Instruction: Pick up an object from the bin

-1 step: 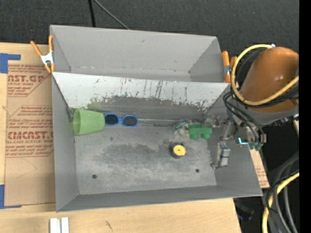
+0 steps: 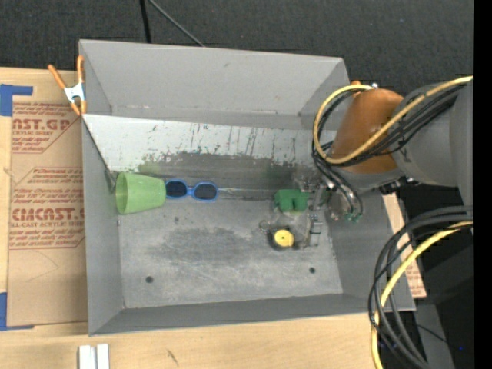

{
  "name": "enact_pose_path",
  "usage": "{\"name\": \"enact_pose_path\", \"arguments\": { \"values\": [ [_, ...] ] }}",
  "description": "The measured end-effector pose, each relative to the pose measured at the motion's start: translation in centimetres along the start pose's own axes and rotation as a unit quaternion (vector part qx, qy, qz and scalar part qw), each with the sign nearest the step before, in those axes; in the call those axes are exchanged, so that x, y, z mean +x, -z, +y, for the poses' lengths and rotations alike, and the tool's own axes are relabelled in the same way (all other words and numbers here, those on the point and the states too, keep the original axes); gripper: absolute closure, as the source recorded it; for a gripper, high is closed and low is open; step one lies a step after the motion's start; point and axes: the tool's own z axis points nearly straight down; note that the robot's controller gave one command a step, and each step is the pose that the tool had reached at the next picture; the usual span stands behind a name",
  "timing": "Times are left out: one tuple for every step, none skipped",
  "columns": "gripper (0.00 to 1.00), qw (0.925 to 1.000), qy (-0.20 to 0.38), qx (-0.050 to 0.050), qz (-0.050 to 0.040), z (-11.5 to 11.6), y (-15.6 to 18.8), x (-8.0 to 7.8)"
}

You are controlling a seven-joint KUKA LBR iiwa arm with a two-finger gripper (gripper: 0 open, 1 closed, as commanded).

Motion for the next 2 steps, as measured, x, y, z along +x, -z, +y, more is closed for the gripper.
{"name": "enact_pose_path", "arguments": {
  "values": [
    [0.0, 0.999, -0.044, -0.001, 0.0015, 4.4, 3.4, 3.6],
    [0.0, 0.9975, -0.07, -0.001, 0.0013, 5.6, 4.4, 4.0]
  ]
}}
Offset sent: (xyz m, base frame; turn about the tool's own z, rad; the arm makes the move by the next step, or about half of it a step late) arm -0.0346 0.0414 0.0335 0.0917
